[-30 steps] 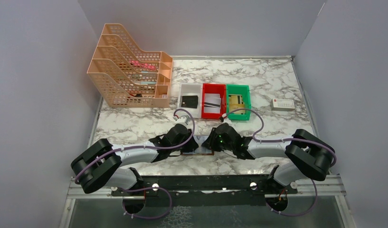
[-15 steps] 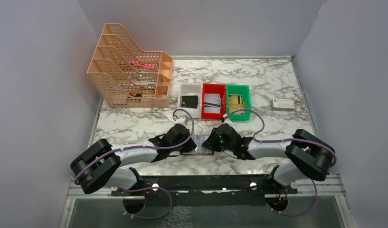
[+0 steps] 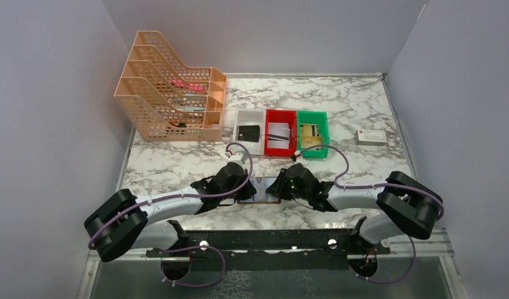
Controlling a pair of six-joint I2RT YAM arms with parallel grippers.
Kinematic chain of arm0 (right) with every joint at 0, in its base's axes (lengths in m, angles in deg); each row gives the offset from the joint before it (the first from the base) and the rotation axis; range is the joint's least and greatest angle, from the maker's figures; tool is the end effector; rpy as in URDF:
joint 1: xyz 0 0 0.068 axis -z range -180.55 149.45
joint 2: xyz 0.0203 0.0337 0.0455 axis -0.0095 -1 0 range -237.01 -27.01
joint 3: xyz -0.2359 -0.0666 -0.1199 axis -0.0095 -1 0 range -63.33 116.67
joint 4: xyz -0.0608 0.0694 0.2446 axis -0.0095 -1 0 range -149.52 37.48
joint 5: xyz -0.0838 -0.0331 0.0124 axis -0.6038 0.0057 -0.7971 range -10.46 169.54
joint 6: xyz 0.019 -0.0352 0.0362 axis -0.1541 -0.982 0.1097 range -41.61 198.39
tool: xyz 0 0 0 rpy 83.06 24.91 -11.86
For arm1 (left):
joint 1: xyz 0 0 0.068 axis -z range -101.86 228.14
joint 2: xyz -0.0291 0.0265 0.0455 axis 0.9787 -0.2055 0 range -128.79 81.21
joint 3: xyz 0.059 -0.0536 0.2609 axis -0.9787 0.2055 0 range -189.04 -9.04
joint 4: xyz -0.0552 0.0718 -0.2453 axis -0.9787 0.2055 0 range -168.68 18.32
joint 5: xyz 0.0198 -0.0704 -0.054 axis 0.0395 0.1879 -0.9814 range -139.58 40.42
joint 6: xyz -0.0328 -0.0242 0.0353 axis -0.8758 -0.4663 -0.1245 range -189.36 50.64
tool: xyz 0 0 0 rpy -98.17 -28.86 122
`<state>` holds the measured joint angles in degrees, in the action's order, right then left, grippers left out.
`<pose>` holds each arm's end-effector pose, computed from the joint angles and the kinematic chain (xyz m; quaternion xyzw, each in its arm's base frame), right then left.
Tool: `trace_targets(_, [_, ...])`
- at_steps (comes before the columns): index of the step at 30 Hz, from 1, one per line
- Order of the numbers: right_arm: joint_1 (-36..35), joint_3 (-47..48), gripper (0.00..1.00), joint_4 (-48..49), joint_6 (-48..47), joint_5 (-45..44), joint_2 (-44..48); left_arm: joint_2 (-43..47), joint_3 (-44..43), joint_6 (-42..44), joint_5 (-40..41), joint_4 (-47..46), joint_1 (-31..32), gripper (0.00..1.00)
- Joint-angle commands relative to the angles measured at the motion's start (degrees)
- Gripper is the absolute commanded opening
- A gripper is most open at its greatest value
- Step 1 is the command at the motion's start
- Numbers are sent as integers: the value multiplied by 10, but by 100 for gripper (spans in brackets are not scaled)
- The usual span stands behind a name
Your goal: Take the credit cards out of the card holder
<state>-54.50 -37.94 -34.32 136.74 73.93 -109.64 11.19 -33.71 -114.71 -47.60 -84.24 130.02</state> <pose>0.1524 0.2034 0.1329 0.0556 0.9002 0.3322 0.2760 0.1424 -0.1792 0.1594 0.0443 0.9043 -0.3079 0.2922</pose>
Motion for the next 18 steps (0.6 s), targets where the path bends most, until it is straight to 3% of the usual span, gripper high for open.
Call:
trace_targets(1, [-2, -17, 28, 1, -14, 36, -25, -31, -4, 14, -49, -22, 5, 0])
trace_targets(12, [0, -16, 27, 19, -3, 53, -58, -53, 19, -29, -95, -115, 4, 21])
trace_targets(18, [3, -16, 26, 28, -3, 63, -67, -62, 21, -44, -103, -129, 4, 22])
